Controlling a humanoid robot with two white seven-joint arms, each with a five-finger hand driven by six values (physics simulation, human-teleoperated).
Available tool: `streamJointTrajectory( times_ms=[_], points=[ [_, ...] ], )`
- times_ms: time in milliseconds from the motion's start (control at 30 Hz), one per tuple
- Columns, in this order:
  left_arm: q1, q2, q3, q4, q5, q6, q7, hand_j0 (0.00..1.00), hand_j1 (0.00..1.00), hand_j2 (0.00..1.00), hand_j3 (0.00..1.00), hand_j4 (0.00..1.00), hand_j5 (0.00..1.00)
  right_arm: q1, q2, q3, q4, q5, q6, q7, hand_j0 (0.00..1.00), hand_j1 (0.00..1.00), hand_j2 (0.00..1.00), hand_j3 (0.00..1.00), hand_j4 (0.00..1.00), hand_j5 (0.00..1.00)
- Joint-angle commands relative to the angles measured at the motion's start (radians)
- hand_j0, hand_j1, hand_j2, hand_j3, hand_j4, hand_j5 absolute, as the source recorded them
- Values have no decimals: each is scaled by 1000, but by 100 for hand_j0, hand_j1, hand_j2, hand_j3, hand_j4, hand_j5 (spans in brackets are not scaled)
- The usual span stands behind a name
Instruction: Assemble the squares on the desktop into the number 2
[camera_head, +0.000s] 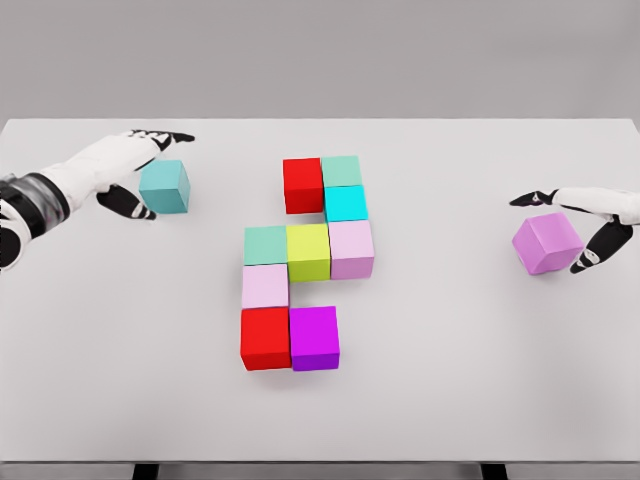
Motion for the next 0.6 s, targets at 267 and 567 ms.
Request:
streamJointTrajectory(
  times_ms=[267, 567],
  points=[
    [-15, -56, -40, 55, -35, 109, -2, 100, 100, 100, 100, 100, 100, 0, 38, 16, 50, 10, 0, -6, 97, 97, 97, 97, 97, 97],
    [-51, -81, -96, 106, -32, 106, 5, 100, 100, 100, 100, 100, 100, 2, 38, 18, 51, 36, -3, -6, 83, 83, 83, 83, 83, 83]
  ],
)
